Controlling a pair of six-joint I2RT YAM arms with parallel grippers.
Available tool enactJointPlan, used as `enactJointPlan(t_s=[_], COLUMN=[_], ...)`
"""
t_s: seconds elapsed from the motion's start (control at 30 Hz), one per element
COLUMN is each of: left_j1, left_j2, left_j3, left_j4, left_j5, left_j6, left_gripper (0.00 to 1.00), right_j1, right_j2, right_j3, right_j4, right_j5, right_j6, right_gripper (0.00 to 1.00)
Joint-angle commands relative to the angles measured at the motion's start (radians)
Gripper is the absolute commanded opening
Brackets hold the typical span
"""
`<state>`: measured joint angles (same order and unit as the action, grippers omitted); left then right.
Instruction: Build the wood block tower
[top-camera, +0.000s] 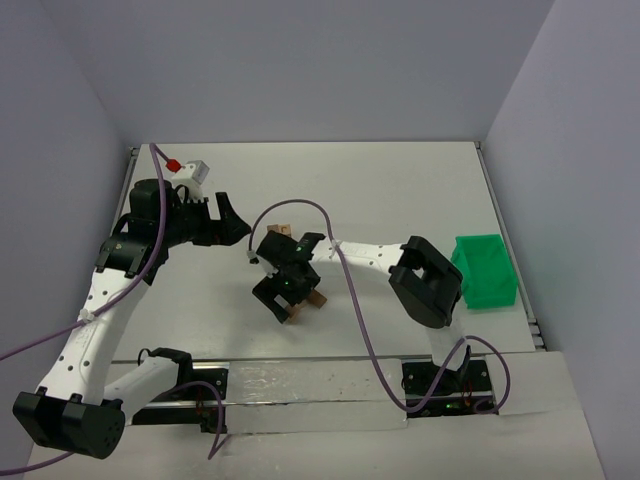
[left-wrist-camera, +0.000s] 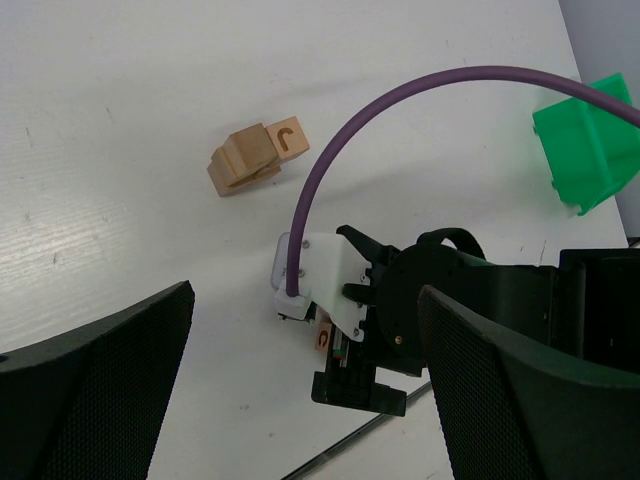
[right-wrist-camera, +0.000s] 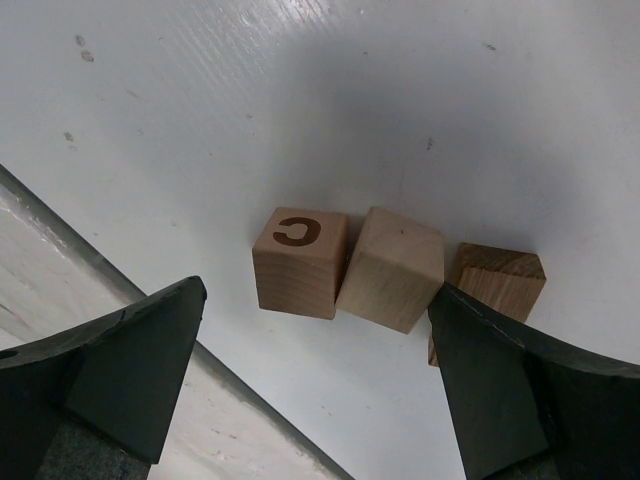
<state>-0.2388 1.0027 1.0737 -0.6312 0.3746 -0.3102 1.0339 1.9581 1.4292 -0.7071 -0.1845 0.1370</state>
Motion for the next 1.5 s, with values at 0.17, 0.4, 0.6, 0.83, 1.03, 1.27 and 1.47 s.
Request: enactJointPlan(t_s=[0.17,0.4,0.6,0.83,1.03,1.27,1.47], left_j1=[0.010,0.012,0.012,0.013,0.014,0.015,0.028], left_j2=[-0.010,-0.009,-0.010,-0.008,-0.008,-0.007,-0.004], left_j3=[-0.006,-0.011,-0.011,-0.015,-0.018,-0.017,-0.010], left_j4=[0.051,0.053,0.057,0.062,0.064,0.065,0.057], left_j5=[0.029,0.023,0.020,0.023,0.022,0.013,-0.014], left_j6=[0.006,0.006,0.008,0.008,0.007,0.000,-0.017], left_gripper=[0.99,0.99,0.98,0.98,0.98,0.98,0.99], right_j1=[0.017,0.018,0.018,0.021,0.028,0.031,0.034], right_j2=[0.008,0.016,0.020,0.027,0.036,0.045,0.048], right_j3=[0.034,0.035,0.032,0.030,0.034,0.042,0.032], right_j4=[-0.001,0.006,0.012,0.006,0.006,0.014,0.019], right_j5=[-0.002,0.023,0.037,0.044,0.067,0.082,0.086], right_j6=[-0.039,-0.030,-0.036,-0.042,-0.037,-0.017,-0.002], right_gripper=[0.99,0.94,0.90,0.86,0.84,0.83,0.78])
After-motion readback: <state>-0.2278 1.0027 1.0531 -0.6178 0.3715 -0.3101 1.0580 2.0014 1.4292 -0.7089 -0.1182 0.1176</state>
